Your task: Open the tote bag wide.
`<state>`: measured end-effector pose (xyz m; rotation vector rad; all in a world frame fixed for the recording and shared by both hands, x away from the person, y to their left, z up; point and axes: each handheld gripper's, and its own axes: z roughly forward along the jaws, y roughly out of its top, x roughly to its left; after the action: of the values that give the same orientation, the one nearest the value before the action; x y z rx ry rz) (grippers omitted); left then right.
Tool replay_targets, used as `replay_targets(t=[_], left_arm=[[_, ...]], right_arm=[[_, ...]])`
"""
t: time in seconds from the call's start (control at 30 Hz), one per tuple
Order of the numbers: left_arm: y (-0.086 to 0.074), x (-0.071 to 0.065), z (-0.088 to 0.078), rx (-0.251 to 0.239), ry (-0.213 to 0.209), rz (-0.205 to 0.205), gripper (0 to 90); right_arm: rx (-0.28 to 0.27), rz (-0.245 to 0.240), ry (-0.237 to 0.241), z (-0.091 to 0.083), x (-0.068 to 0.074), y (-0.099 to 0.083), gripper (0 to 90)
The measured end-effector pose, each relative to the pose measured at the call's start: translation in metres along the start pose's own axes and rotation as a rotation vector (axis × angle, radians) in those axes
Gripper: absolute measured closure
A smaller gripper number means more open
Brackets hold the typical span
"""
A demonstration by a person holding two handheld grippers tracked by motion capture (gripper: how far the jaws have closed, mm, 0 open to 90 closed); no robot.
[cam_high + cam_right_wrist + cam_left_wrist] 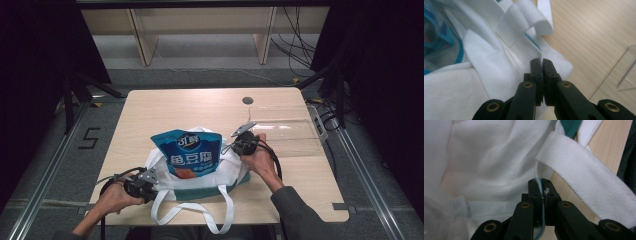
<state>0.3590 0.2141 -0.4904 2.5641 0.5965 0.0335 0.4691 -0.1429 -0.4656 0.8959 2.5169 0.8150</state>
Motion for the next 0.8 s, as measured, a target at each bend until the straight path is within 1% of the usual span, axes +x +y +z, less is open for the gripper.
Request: replay_targets(t=[0.03,0.07,0.1,0.13,0.17,0.2,0.23,0.27,0.3,0.33,0.37,0.4,0.43,0.47,0.5,0.53,0.57,0.6,0.63,0.67,0.7,0.73,0.77,0.8], left_arm=[[0.0,0.001,0.0,0.003,0.004,0.001,86.7],[0.0,0.001,0.001,0.003,0.004,-0.003,86.7],[0.0,0.002,0.0,0.008,0.007,0.0,86.7],[0.0,0.002,0.001,0.0,0.005,-0.008,86.6],[0.0,0.002,0.001,0.0,0.006,-0.009,86.6],[0.0,0.001,0.002,-0.001,0.01,-0.008,86.7],[0.001,0.001,0.002,0.0,0.013,-0.004,86.6],[0.001,0.0,0.002,-0.003,0.016,-0.002,86.5],[0.0,0.0,0.002,-0.004,0.018,-0.001,86.4],[0.0,0.0,0.002,-0.004,0.02,-0.001,86.3],[0.0,0.001,0.002,-0.006,0.016,-0.006,86.0],[0.0,0.001,0.0,-0.005,0.016,-0.012,84.8],[0.0,0.001,-0.001,-0.003,0.014,-0.017,82.3],[0.0,0.001,-0.003,-0.009,-0.001,-0.025,78.7],[0.001,-0.001,-0.006,-0.026,-0.024,-0.041,73.5],[0.002,-0.003,-0.01,-0.058,-0.028,-0.06,68.3],[0.005,-0.004,-0.015,-0.079,-0.03,-0.069,61.6],[0.008,-0.004,-0.021,-0.088,-0.027,-0.057,57.0],[0.012,-0.008,-0.028,-0.129,-0.018,-0.053,54.5],[0.015,-0.007,-0.033,-0.125,0.0,-0.02,51.6],[0.018,-0.009,-0.038,-0.162,0.015,-0.027,49.0],[0.021,-0.008,-0.046,-0.162,0.035,-0.01,47.5],[0.022,-0.009,-0.052,-0.186,0.048,-0.03,47.4],[0.023,-0.006,-0.058,-0.196,0.063,-0.036,47.2]], right_arm=[[0.03,0.04,0.005,0.003,0.003,-0.002,89.2],[0.047,0.03,-0.006,0.01,0.006,-0.005,89.2],[0.049,0.012,-0.003,0.014,0.006,-0.006,89.3],[0.062,0.029,0.002,0.017,0.007,-0.007,89.3],[0.057,0.021,0.005,0.02,0.006,-0.007,89.4],[0.058,0.04,0.012,0.021,0.005,-0.007,89.4],[0.066,0.076,0.024,0.021,0.005,-0.008,89.4],[0.051,0.054,0.026,0.022,0.002,-0.009,89.3],[0.055,0.078,0.035,0.021,0.002,-0.009,89.3],[0.056,0.113,0.049,0.02,0.002,-0.01,89.2],[0.034,0.11,0.051,0.021,0.0,-0.011,88.8],[0.017,0.137,0.058,0.021,-0.001,-0.012,88.0],[-0.001,0.158,0.072,0.02,-0.003,-0.014,84.7],[-0.01,0.167,0.089,0.016,-0.006,-0.014,78.9],[-0.034,0.206,0.103,0.011,-0.008,-0.014,71.6],[-0.066,0.235,0.117,0.004,-0.009,-0.014,66.8],[-0.09,0.212,0.109,-0.004,-0.011,-0.014,64.3],[-0.109,0.205,0.118,-0.014,-0.01,-0.013,62.9],[-0.142,0.187,0.117,-0.024,-0.01,-0.012,61.0],[-0.157,0.19,0.136,-0.038,-0.006,-0.011,59.5],[-0.161,0.179,0.138,-0.045,-0.004,-0.011,59.1],[-0.172,0.175,0.155,-0.054,0.001,-0.011,59.1],[-0.172,0.163,0.179,-0.061,0.005,-0.012,59.3],[-0.166,0.148,0.19,-0.067,0.011,-0.014,59.9]])
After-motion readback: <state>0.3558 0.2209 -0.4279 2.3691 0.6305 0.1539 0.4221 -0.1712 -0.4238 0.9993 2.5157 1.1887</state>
